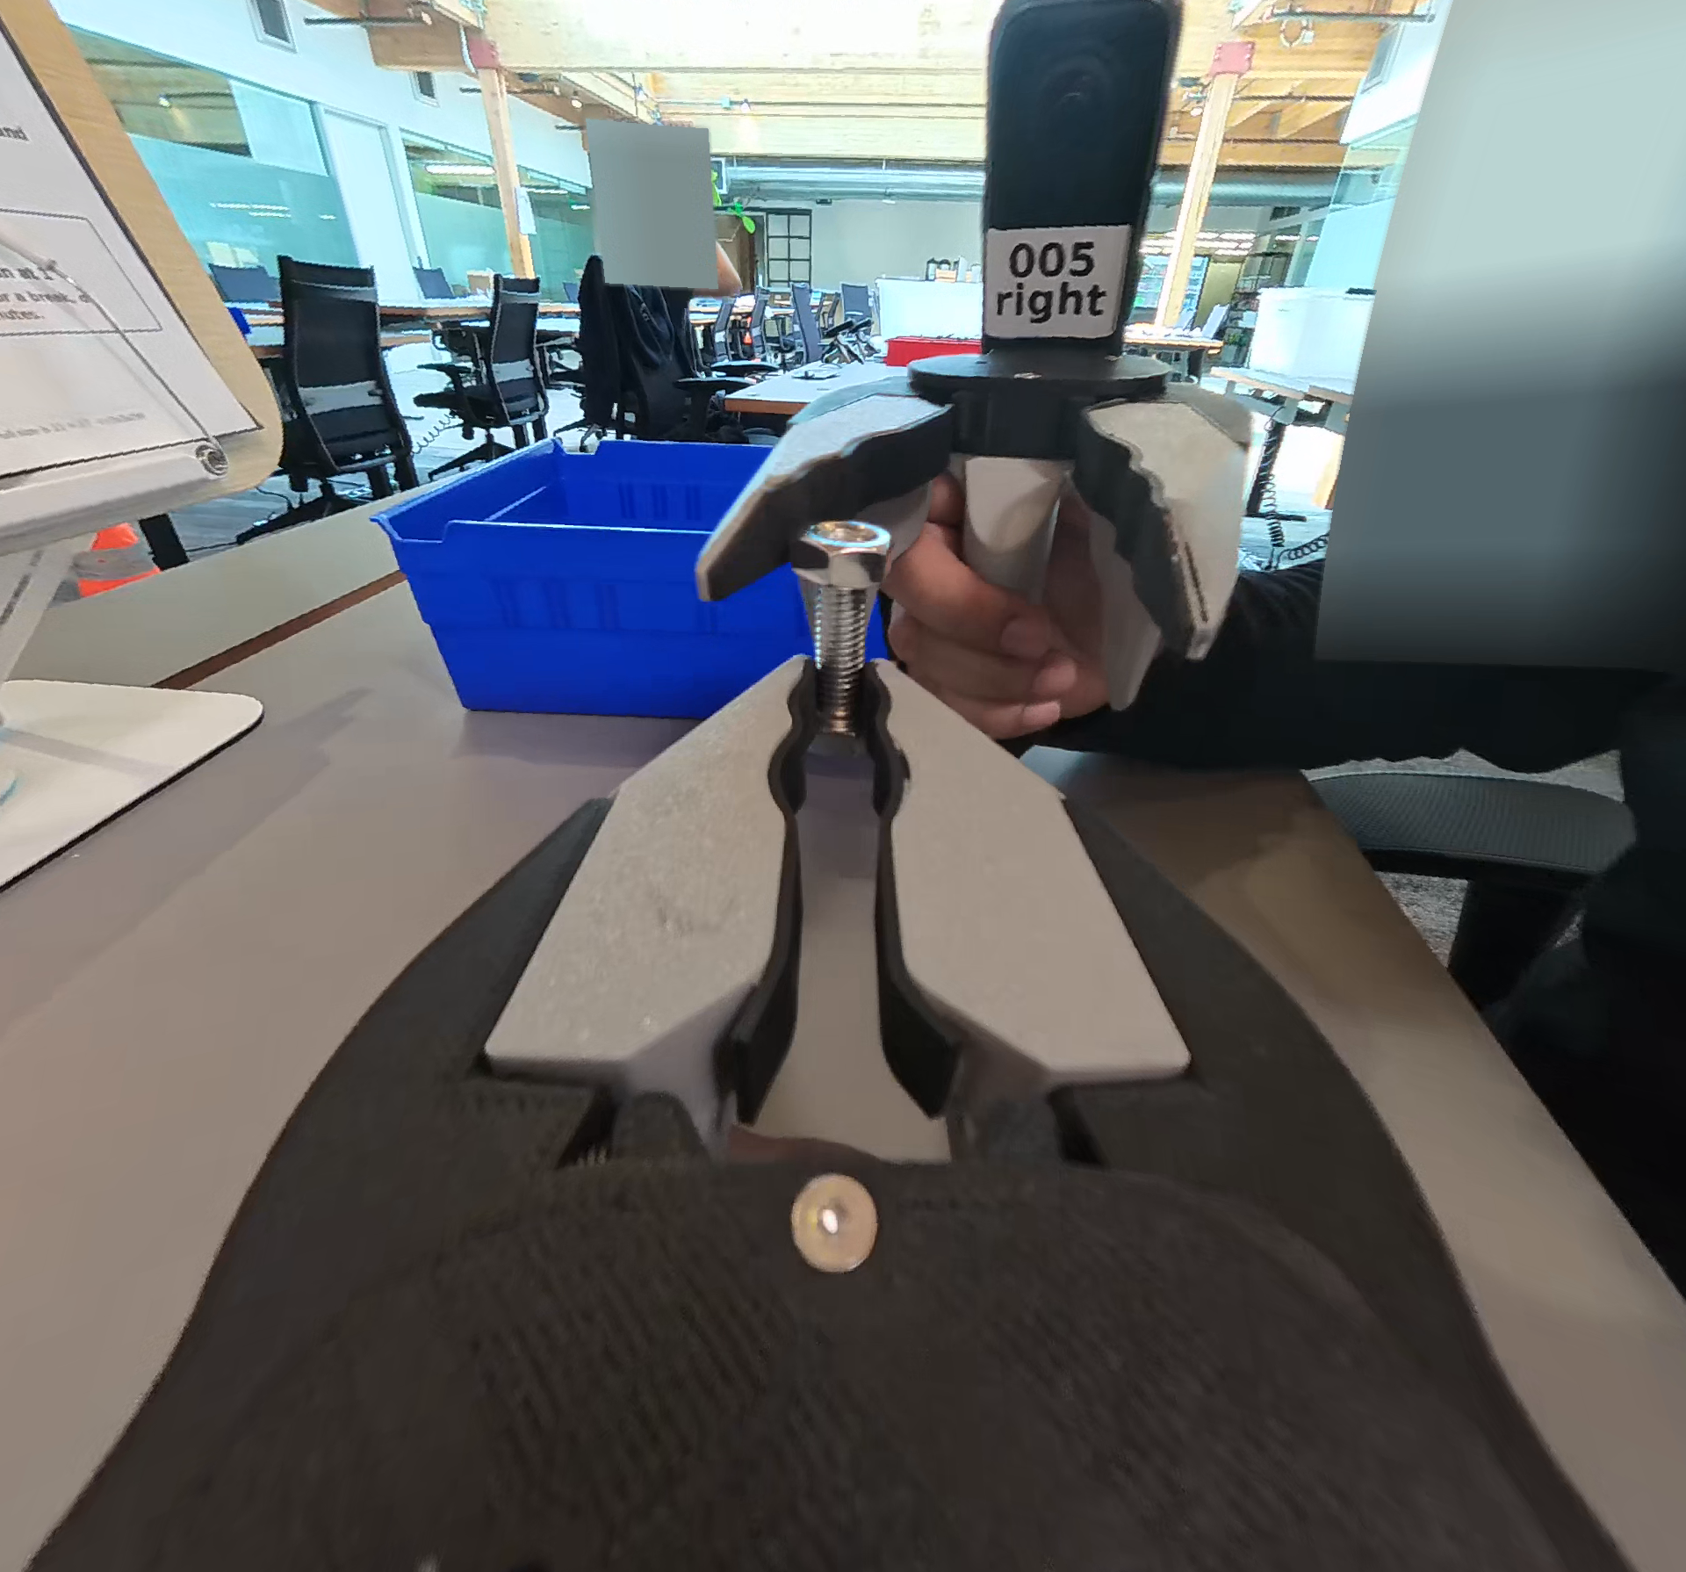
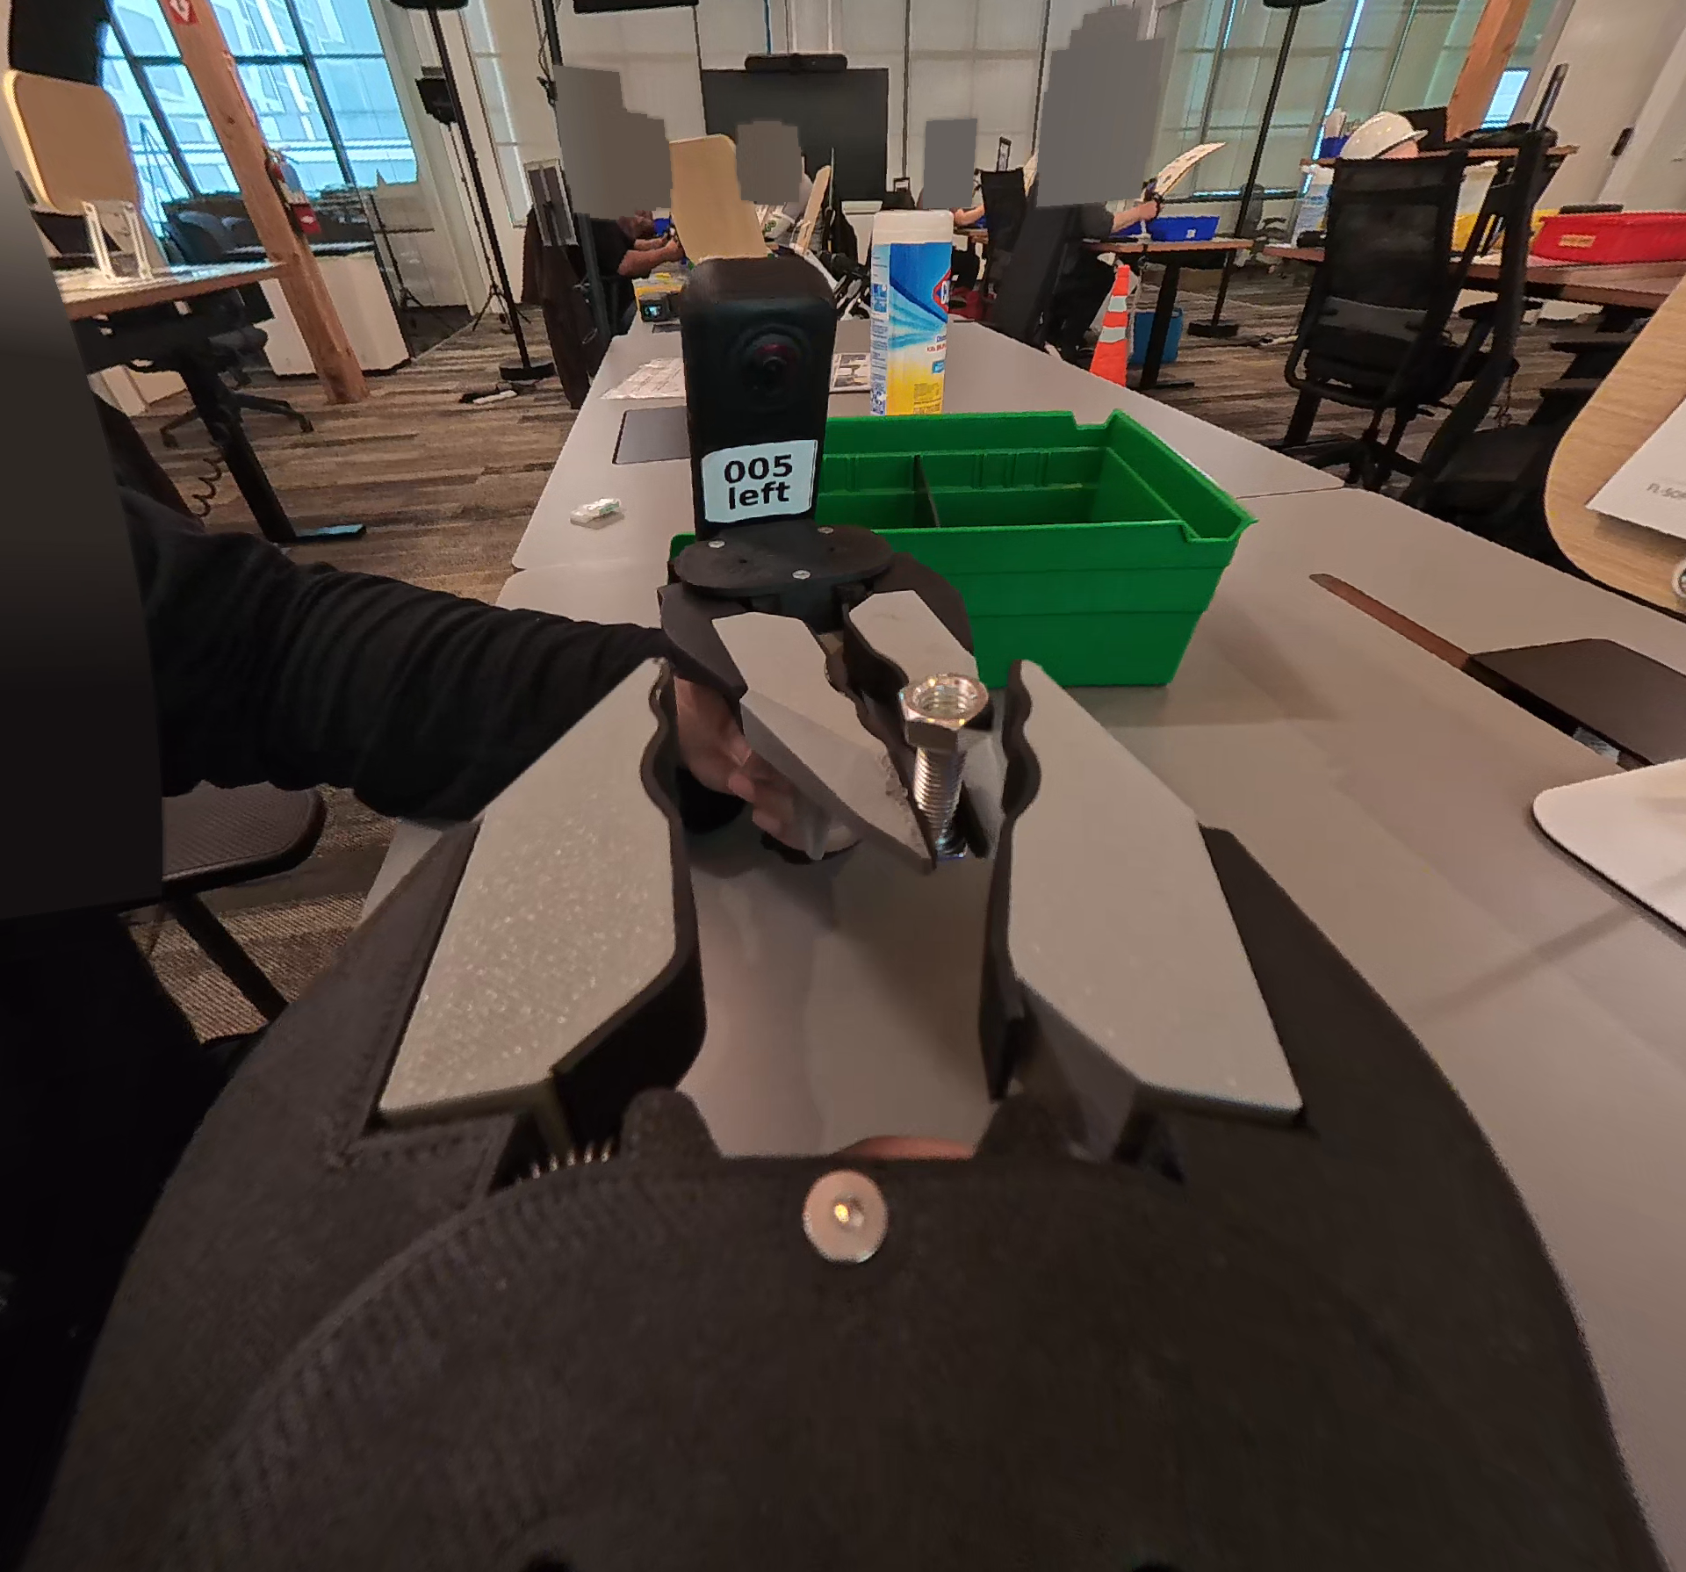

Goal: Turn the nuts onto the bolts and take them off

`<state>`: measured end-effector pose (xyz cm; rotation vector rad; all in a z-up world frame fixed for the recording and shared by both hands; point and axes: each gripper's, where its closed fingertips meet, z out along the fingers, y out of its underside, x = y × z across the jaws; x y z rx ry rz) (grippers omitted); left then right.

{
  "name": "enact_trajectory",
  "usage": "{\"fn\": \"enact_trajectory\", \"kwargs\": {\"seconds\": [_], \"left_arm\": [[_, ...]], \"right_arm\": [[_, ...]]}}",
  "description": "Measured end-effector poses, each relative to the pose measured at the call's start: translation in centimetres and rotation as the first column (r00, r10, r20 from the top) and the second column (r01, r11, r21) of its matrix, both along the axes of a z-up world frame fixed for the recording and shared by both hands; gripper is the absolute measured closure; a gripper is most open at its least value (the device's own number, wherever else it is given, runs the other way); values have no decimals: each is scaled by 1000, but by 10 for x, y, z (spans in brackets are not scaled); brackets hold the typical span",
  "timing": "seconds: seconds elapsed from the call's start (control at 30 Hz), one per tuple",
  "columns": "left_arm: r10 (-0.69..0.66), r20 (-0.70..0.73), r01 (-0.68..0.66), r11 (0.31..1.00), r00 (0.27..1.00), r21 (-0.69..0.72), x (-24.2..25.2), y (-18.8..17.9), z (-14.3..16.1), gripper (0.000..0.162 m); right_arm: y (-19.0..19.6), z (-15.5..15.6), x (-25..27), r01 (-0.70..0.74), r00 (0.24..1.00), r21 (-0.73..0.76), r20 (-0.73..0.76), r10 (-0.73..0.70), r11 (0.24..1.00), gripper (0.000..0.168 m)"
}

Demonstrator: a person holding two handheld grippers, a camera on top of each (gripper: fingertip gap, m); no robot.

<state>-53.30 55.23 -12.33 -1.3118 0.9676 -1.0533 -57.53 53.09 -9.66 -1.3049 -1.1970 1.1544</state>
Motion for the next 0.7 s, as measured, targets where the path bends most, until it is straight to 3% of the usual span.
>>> {"fn": "enact_trajectory", "kwargs": {"seconds": [0.37, 0.7], "left_arm": [[-22, -2, 22, 999, 1000, 24, 11, -10, 2, 155], [60, -7, -60, 998, 998, 7, -1, 7, 1, 156]], "right_arm": [[-8, -1, -14, -20, 1000, -22, -20, 19, 1000, 91], [1, -3, -7, 20, 1000, -10, -11, -20, 1000, 89]]}}
